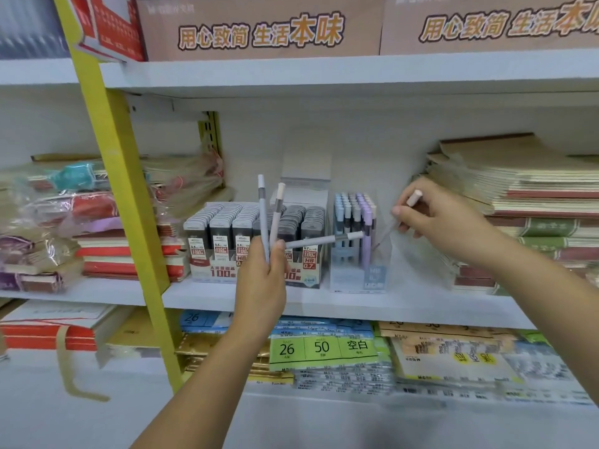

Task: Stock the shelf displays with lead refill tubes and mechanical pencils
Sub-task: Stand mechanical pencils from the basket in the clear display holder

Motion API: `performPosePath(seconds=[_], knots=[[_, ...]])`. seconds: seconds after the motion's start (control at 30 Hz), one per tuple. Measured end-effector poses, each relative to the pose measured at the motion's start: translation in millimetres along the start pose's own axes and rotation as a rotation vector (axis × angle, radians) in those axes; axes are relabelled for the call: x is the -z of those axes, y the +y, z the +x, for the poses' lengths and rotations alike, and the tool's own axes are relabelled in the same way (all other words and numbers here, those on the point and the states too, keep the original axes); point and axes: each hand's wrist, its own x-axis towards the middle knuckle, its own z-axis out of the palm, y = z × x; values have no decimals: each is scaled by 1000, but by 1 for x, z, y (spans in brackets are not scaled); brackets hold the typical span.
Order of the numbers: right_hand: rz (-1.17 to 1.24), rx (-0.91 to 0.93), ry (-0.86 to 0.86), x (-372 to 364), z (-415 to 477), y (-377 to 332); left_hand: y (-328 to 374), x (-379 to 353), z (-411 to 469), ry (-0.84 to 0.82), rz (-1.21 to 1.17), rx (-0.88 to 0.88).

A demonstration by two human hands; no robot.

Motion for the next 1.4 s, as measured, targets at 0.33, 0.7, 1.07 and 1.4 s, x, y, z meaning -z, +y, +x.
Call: performPosePath(seconds=[0.33, 0.7, 1.07, 1.4], knots=[[-154, 95, -76, -23, 12, 18, -8, -9, 5, 5, 3, -19], [-322, 74, -110, -41, 16, 20, -10, -9, 0, -8, -23, 20], [-66, 92, 187, -48, 1, 22, -7, -7, -1, 3, -28, 63], [737, -86, 79, -74, -38, -21, 6, -15, -12, -27, -163, 137]])
